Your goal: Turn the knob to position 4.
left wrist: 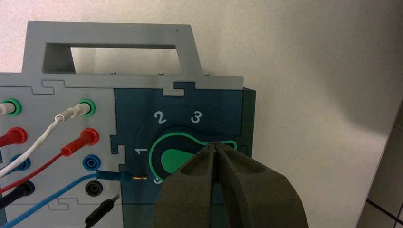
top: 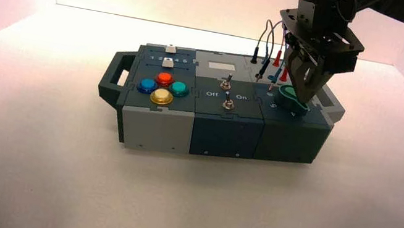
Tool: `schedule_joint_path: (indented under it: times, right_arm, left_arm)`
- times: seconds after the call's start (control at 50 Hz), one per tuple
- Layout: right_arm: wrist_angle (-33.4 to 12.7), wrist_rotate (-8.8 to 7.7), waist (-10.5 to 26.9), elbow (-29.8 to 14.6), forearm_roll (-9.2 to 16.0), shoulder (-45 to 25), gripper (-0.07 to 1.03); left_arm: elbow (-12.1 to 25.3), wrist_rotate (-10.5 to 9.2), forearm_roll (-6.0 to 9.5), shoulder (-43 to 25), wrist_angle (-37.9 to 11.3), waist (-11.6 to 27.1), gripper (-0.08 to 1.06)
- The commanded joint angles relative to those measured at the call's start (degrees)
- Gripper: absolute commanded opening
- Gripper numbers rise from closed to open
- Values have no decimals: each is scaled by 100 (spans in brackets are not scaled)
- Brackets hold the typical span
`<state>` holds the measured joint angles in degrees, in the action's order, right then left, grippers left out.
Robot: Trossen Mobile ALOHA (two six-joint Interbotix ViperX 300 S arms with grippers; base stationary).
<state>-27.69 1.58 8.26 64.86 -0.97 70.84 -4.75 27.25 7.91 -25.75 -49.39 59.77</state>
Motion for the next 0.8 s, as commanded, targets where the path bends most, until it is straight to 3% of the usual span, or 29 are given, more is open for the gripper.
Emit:
schedule_joint_path:
  times: [0.02, 0.8]
  right_arm:
    - [44, 26, -44, -79, 0, -88, -2]
    - [44, 26, -44, -79, 0, -88, -2]
  left_arm:
    - [-167, 26, -18, -53, -105, 35, -3]
    - [-378, 26, -18, 9, -132, 26, -3]
